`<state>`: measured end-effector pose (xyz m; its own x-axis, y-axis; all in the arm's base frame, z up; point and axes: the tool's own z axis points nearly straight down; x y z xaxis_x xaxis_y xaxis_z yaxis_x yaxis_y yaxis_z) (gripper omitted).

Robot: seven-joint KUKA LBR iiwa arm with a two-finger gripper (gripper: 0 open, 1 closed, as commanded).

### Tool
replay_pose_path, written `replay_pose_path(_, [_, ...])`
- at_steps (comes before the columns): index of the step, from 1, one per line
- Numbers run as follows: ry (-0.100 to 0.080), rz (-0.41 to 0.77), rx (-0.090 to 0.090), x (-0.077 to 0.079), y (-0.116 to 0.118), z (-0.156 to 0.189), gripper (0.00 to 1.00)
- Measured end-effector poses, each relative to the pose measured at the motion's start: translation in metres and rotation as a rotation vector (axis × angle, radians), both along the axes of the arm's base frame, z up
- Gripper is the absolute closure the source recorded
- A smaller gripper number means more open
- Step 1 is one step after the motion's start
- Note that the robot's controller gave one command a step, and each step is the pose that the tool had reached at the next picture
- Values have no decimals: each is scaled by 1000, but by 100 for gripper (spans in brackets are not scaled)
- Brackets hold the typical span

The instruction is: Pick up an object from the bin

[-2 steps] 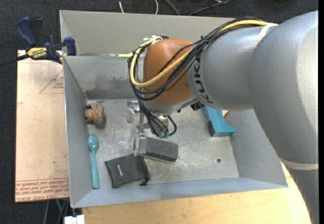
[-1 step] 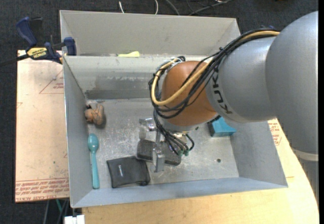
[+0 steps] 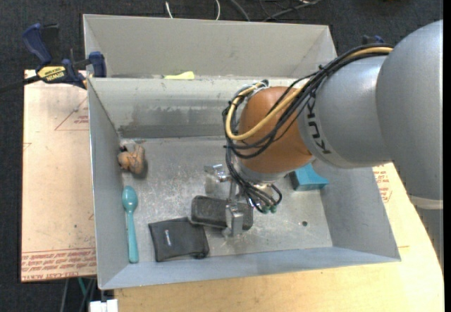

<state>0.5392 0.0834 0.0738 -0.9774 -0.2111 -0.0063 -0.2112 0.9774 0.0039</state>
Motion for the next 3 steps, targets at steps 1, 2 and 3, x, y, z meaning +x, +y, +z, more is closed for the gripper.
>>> replay_pose_path(1, [0,-175,3,-17,-31,-4,100])
replay_pose_path(2, [0,-176,3,-17,-31,-4,100])
replay_pose_path(3, [4,-166,2,-17,-35,55,100])
